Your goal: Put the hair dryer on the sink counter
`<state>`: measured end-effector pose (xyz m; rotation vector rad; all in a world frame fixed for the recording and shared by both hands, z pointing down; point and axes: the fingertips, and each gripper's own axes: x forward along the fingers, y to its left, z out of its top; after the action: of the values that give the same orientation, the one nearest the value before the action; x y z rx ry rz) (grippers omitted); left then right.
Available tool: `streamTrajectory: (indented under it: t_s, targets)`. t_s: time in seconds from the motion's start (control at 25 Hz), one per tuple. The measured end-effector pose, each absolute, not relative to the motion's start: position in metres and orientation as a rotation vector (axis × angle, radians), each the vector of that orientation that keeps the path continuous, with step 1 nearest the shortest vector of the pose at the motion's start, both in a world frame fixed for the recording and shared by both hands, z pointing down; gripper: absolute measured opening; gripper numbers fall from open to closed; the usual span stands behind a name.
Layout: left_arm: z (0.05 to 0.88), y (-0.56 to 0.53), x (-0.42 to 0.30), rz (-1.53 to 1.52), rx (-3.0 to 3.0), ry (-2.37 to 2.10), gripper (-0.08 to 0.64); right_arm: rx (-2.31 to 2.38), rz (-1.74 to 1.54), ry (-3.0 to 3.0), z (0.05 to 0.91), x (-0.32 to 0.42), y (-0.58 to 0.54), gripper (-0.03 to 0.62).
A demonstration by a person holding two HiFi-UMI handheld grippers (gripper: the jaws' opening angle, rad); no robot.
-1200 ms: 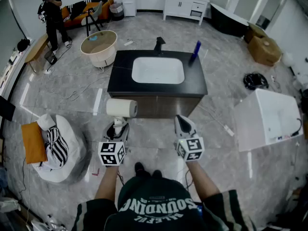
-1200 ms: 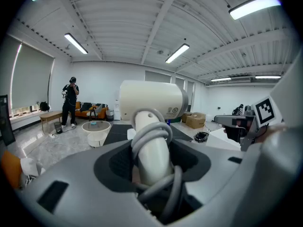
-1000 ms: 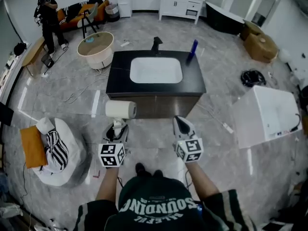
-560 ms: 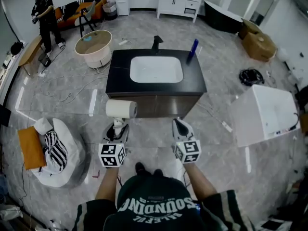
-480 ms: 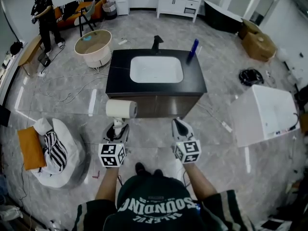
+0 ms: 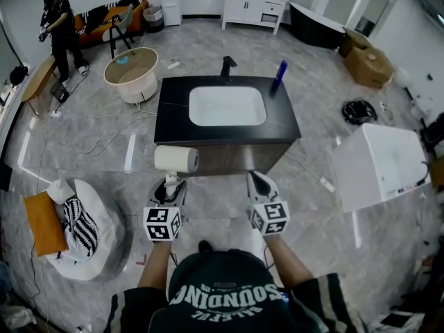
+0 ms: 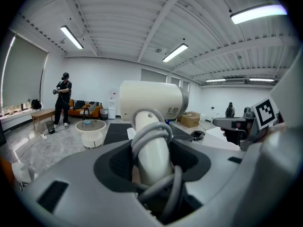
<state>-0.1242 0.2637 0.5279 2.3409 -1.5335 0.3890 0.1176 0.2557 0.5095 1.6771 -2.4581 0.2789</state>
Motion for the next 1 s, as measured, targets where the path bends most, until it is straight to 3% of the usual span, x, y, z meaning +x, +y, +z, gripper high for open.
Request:
streamTrajectory:
  t_s: [1.0]
  targets:
    - [0.554,0.154,-0.150,0.444,2.338,-1.479,0.219,1.717,0.394,-2.421,0.542,0.096,0.148,0.000]
